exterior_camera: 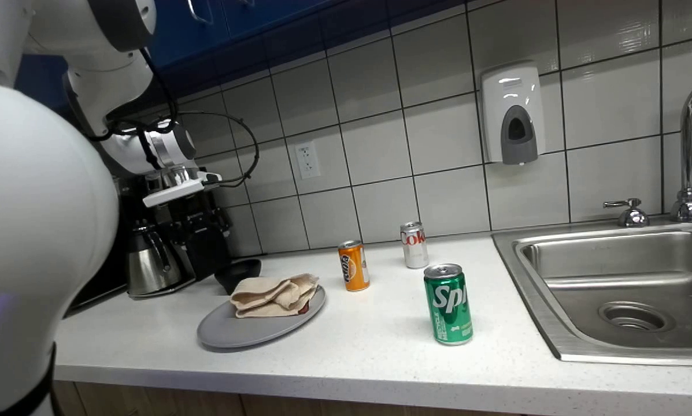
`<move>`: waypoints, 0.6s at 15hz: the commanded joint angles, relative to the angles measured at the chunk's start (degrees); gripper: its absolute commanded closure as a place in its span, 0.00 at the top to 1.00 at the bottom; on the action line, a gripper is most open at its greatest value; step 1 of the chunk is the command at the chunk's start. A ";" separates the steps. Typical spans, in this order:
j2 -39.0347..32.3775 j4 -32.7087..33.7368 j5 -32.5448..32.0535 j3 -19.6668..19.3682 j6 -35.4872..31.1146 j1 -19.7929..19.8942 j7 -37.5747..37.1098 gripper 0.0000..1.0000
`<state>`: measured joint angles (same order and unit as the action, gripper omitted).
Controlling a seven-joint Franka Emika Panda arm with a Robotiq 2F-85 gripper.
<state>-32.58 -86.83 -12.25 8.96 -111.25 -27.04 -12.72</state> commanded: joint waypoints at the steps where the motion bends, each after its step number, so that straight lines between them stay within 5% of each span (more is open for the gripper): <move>1: 8.29 -11.19 0.65 0.37 -3.38 1.42 -3.54 1.00; 9: 16.80 -25.02 1.35 0.80 -4.77 4.57 -6.28 1.00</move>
<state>-20.65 -105.03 -11.95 8.96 -114.17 -24.38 -17.63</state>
